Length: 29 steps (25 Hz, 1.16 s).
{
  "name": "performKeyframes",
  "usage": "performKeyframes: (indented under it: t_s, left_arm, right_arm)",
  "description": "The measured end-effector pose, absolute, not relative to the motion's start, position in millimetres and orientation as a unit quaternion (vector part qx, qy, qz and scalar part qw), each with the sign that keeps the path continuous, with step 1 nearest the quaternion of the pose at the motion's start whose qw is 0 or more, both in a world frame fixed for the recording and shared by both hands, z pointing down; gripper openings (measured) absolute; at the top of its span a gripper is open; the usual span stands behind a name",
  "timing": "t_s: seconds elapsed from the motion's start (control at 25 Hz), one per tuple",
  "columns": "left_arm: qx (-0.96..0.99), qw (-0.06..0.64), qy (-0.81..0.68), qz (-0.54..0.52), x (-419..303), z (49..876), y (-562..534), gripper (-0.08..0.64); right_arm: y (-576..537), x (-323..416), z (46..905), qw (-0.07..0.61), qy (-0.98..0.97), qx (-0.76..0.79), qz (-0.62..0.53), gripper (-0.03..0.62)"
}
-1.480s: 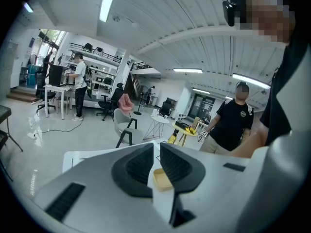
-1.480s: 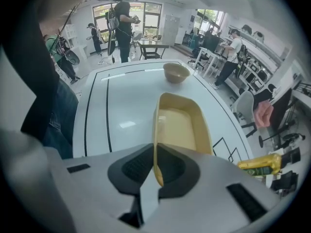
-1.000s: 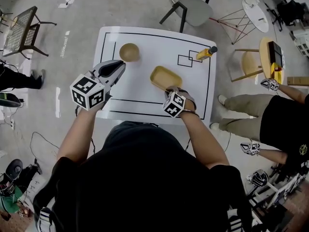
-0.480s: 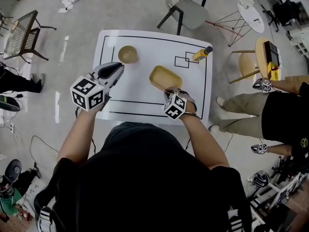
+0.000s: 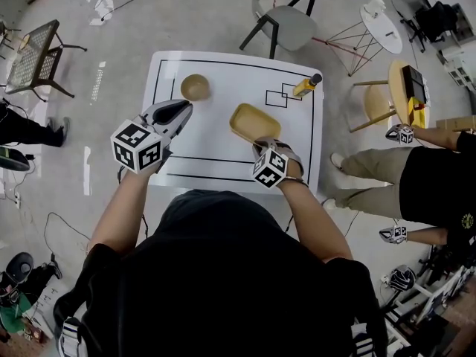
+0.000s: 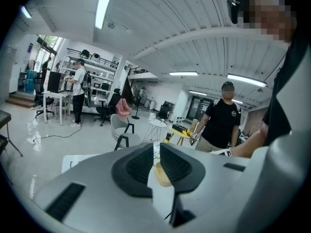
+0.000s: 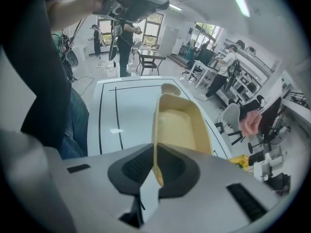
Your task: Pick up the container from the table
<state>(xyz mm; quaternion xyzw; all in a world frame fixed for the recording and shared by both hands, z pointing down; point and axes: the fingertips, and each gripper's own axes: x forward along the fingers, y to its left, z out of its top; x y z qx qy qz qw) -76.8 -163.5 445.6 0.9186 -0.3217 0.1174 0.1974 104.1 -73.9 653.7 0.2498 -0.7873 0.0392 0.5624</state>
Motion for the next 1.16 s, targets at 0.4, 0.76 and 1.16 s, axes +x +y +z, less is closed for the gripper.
performKeyframes:
  t_s: [0.4,0.76,1.16]
  left_arm:
    - [0.918,0.197,-0.325,0.115,-75.8,444.6,-155.8,0.046]
    - [0.919,0.196,-0.322,0.118,-75.0,444.8,-152.0,0.046]
    - [0.920,0.194,-0.319,0.119,-75.3,443.7,-157.0,0.046]
  right_arm:
    - [-67.5,110.7,648.1,0.559,-0.787,0.259,0.034,0.023]
    - [-66.3,111.6,647.1,0.559,-0.786,0.262,0.032,0.023]
    - [-70.8,114.3,646.3,0.560,-0.784,0.266,0.032,0.023]
